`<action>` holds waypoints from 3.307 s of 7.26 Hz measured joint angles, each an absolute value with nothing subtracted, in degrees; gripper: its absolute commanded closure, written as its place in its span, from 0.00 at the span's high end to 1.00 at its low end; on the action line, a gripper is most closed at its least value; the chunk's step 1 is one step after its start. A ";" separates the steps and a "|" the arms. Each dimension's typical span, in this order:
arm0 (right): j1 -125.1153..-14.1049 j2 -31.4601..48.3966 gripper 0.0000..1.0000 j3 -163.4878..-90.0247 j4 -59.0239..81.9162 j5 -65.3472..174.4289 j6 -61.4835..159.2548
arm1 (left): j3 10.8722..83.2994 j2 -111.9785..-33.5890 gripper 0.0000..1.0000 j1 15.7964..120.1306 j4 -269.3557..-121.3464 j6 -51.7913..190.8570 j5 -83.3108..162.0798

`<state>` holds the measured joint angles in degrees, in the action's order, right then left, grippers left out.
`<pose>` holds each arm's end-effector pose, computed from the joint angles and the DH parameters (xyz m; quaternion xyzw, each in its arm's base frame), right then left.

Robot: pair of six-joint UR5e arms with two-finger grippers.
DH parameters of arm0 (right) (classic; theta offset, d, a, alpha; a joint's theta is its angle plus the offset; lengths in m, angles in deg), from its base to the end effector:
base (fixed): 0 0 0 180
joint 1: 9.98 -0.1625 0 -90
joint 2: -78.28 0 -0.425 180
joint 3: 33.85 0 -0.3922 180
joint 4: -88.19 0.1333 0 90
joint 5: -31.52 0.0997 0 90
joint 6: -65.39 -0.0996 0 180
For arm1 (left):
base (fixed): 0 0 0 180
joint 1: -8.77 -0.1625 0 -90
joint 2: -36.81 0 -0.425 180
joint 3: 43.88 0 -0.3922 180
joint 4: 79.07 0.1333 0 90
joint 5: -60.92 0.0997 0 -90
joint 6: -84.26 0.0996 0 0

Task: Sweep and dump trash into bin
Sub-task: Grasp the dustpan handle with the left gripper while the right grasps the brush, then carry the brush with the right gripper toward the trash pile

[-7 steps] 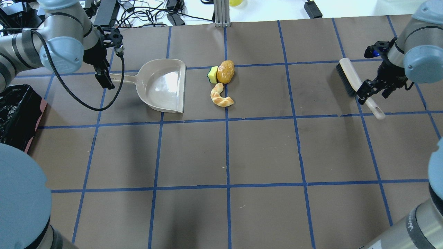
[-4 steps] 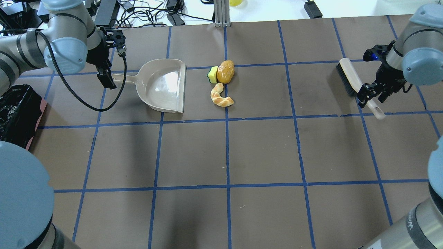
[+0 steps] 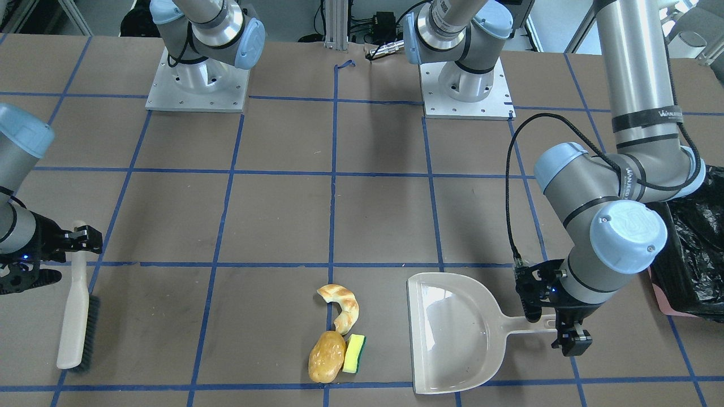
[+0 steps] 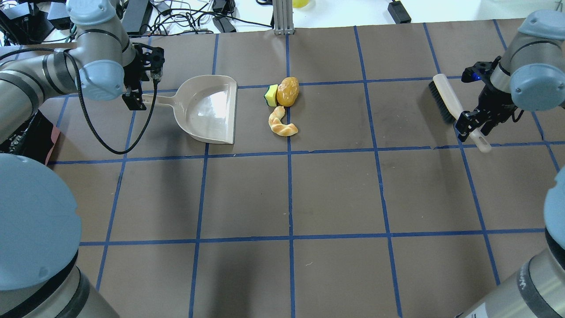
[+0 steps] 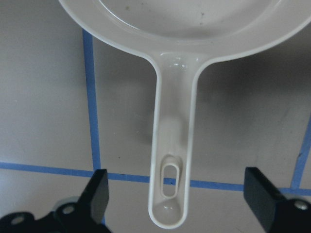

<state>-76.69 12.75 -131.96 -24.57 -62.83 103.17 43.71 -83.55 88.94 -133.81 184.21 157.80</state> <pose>-0.1169 -0.5896 0.2233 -0.1288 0.9873 0.0929 0.0109 -0.0047 -0.6836 0.2600 0.7024 0.7064 0.0124 0.0865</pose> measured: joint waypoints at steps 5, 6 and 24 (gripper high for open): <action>-76.69 12.62 0.00 -131.72 -23.18 -63.34 103.01 | 43.03 -85.65 0.78 88.51 -133.26 185.32 157.40; -76.77 12.40 0.00 -131.45 -22.47 -63.94 103.00 | 43.03 -85.71 0.77 88.49 -133.55 184.96 157.44; -110.35 18.00 0.00 -121.85 -21.73 -54.31 55.00 | 41.88 -85.80 0.04 91.66 -136.80 181.46 163.68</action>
<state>-110.35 18.00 -121.85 -21.73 -54.31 55.00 41.88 -85.80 91.66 -136.80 181.46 163.68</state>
